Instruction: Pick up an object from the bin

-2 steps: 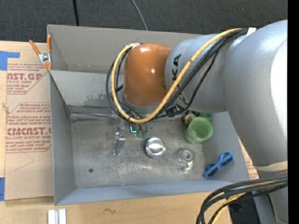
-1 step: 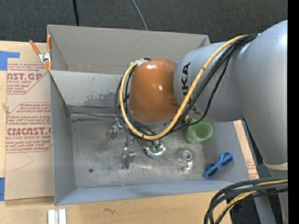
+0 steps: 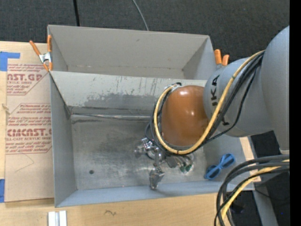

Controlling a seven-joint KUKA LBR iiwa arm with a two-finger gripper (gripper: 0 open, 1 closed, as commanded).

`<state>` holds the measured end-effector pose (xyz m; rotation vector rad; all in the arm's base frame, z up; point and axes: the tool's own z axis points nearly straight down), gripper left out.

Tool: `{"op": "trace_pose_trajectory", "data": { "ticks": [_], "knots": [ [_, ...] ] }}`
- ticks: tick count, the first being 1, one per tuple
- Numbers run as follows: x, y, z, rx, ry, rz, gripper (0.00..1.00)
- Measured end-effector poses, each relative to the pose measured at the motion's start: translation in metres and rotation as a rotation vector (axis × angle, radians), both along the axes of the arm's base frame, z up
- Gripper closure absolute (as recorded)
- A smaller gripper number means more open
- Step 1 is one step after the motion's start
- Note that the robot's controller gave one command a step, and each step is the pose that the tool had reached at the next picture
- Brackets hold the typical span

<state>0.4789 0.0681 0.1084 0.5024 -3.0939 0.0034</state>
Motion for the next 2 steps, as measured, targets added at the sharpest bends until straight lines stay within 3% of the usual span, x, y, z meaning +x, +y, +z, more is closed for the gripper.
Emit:
{"op": "trace_pose_trajectory", "data": {
  "ticks": [1, 2],
  "knots": [
    [0.056, -0.039, -0.016, 0.003, -0.009, 0.162, 0.00],
    [0.078, -0.074, -0.037, 0.006, -0.009, 0.016, 0.00]
  ]
}}
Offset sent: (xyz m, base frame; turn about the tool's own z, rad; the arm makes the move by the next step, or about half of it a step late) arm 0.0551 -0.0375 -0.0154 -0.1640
